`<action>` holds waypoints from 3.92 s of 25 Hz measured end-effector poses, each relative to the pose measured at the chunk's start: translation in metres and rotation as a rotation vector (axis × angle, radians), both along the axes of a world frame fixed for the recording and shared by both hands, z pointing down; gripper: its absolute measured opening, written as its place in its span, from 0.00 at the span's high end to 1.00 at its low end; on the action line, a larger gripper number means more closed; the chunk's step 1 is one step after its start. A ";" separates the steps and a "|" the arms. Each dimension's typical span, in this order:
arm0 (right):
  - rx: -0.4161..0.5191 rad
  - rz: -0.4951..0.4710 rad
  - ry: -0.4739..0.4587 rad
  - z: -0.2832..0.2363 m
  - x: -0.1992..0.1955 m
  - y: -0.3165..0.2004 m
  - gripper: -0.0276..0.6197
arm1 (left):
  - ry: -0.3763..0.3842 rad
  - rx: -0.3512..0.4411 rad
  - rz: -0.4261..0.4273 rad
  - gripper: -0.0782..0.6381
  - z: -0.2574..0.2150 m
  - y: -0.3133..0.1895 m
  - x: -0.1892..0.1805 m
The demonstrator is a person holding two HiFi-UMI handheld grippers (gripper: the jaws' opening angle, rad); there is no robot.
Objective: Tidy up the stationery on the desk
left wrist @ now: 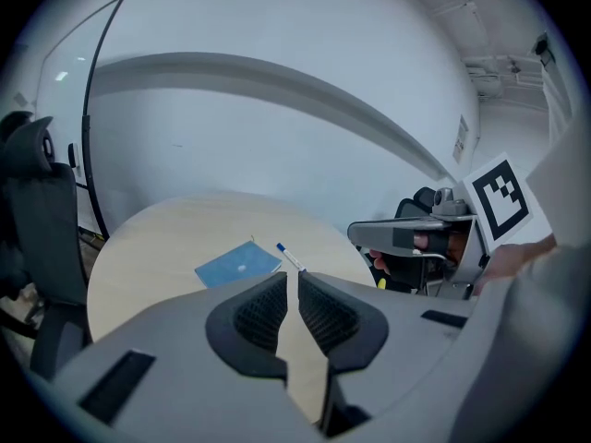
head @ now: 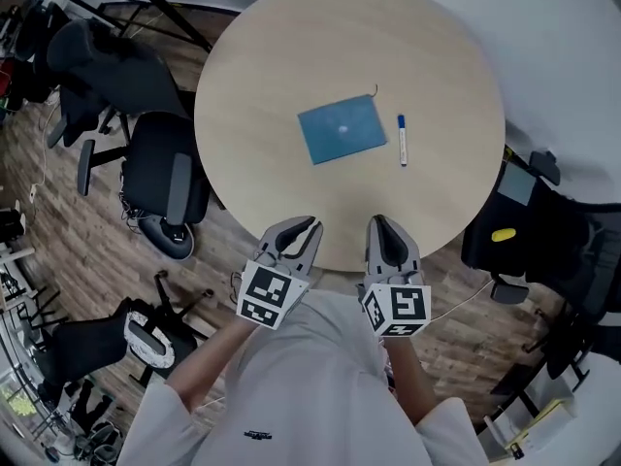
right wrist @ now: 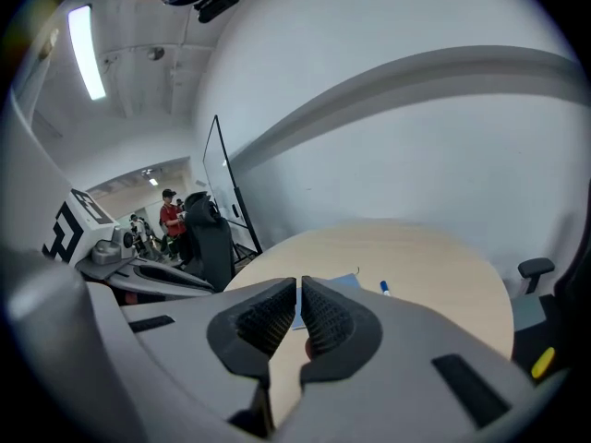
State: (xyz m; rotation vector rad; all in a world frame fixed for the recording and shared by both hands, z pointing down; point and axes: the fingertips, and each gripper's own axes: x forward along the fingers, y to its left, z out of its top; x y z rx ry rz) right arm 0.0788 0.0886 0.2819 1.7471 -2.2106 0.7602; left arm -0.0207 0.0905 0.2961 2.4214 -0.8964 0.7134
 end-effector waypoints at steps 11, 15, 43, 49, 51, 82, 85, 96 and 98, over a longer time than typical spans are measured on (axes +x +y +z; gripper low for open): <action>-0.093 -0.030 -0.025 0.067 0.034 -0.066 0.89 | -0.046 -0.032 -0.005 0.68 0.052 -0.054 0.027; -0.130 -0.049 -0.048 0.091 0.031 -0.083 0.77 | -0.059 -0.033 -0.004 0.64 0.071 -0.076 0.027; -0.254 0.025 0.006 0.214 0.037 -0.176 0.72 | -0.106 -0.079 -0.031 0.56 0.201 -0.201 0.018; -0.299 0.038 0.000 0.235 0.030 -0.174 0.72 | -0.166 -0.040 0.007 0.54 0.223 -0.222 0.006; -0.324 0.041 -0.010 0.241 0.027 -0.169 0.72 | -0.173 -0.038 0.011 0.54 0.229 -0.230 0.004; -0.534 0.172 -0.240 0.284 -0.033 -0.154 0.70 | -0.298 -0.123 0.382 0.57 0.271 -0.265 0.018; -0.537 0.210 -0.263 0.286 -0.029 -0.154 0.71 | -0.306 -0.116 0.385 0.58 0.271 -0.265 0.017; -0.486 0.217 -0.168 0.278 -0.001 -0.156 0.88 | -0.319 -0.159 0.347 0.64 0.271 -0.238 0.002; -0.477 0.199 -0.141 0.276 0.002 -0.157 0.89 | -0.316 -0.165 0.334 0.64 0.270 -0.230 -0.002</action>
